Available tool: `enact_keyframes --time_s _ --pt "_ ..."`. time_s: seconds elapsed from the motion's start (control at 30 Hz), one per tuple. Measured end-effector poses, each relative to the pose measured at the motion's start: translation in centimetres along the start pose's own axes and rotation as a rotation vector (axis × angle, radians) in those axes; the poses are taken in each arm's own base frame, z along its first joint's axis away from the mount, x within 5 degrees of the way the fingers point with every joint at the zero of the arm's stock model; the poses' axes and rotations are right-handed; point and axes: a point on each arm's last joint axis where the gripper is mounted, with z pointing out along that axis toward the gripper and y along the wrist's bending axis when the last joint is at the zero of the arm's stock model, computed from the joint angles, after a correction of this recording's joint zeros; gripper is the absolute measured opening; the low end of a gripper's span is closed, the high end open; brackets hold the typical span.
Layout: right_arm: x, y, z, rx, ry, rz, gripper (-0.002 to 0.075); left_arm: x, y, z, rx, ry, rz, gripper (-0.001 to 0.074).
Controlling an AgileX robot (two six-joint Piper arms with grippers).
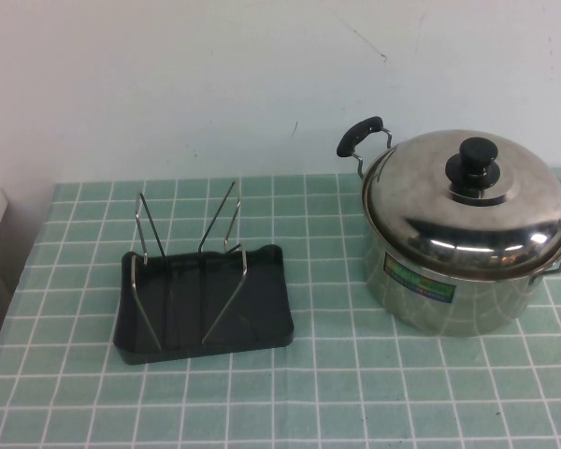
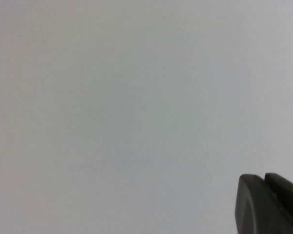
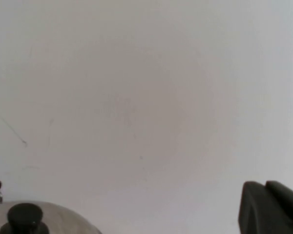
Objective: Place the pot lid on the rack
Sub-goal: Open the pot
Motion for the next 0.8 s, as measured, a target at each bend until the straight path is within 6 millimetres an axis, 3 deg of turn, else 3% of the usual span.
enact_keyframes --time_s 0.1,0.27,0.4,0.5,0.57,0.73,0.8 --pt "0.7 1.3 2.7 -0.090 -0.014 -0.016 -0.0001 1.1 -0.8 1.3 0.124 0.035 -0.001 -0.0003" --pt "1.1 5.1 6.6 -0.374 -0.212 -0.080 -0.0001 2.7 -1.8 2.9 0.283 0.057 -0.035 -0.0003" --pt "3.6 6.9 10.2 -0.482 -0.146 0.034 0.0000 3.3 -1.9 3.5 0.295 0.087 -0.163 -0.0003" --pt "5.6 7.9 12.5 -0.526 -0.074 0.097 0.0045 3.4 -1.9 3.5 0.301 0.096 -0.192 -0.0003" --pt "6.6 8.5 14.0 -0.562 -0.053 0.131 0.0139 3.4 -2.0 3.5 0.308 0.103 -0.195 -0.0003" --pt "7.8 9.5 17.0 -0.612 -0.028 0.186 0.0523 3.7 -2.2 3.4 0.331 0.139 -0.218 -0.0003" --pt "8.2 9.8 18.3 -0.617 -0.004 0.197 0.0621 3.8 -2.3 3.3 0.340 0.153 -0.229 -0.0003"
